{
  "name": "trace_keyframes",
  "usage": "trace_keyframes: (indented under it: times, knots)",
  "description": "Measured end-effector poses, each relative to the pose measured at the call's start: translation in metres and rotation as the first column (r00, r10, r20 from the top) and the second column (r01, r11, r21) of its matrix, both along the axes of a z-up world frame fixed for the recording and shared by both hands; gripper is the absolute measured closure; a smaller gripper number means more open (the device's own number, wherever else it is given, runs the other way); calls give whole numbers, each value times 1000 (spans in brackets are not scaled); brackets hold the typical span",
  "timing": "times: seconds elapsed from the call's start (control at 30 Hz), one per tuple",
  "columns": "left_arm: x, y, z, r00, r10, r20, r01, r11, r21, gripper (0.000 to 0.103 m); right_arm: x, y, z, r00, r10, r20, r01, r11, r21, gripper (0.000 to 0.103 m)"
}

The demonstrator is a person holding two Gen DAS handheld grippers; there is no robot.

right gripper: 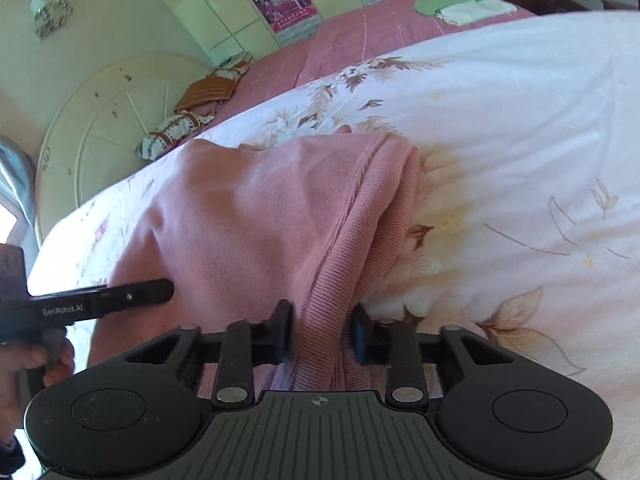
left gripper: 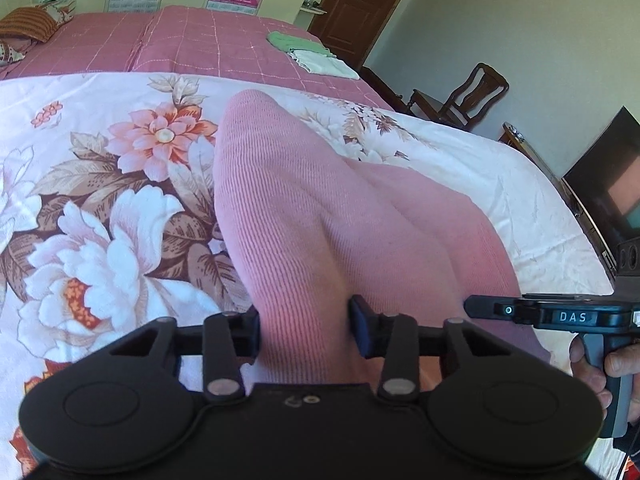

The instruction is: Fold small clothes

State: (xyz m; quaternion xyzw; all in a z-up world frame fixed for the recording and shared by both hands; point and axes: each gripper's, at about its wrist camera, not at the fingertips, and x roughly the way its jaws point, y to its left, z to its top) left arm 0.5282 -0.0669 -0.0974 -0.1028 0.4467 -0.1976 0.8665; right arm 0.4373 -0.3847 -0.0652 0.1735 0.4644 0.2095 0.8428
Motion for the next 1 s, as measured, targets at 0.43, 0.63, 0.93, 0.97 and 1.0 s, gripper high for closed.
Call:
trace_keyframes:
  times: [0.43, 0.63, 0.93, 0.97, 1.0]
  knots:
    - [-11, -5, 13, 997, -36, 74, 32, 998, 52, 73, -26, 45, 21, 989, -12, 145, 48, 967, -249, 81]
    - [-22, 3, 33, 992, -56, 115, 52, 998, 33, 74, -33, 60, 44, 977, 22, 214, 45, 952, -303, 82]
    - [-51, 100, 69, 987, 17, 158, -20, 1000, 21, 74, -47, 134, 87, 941, 127, 315, -26, 952, -306, 82]
    - [-55, 115, 71, 987, 30, 159, -35, 999, 28, 74, -49, 149, 87, 936, 146, 320, -46, 953, -300, 82]
    - [-60, 133, 73, 986, 46, 159, -52, 998, 35, 74, -49, 164, 88, 933, 160, 322, -63, 954, -292, 82]
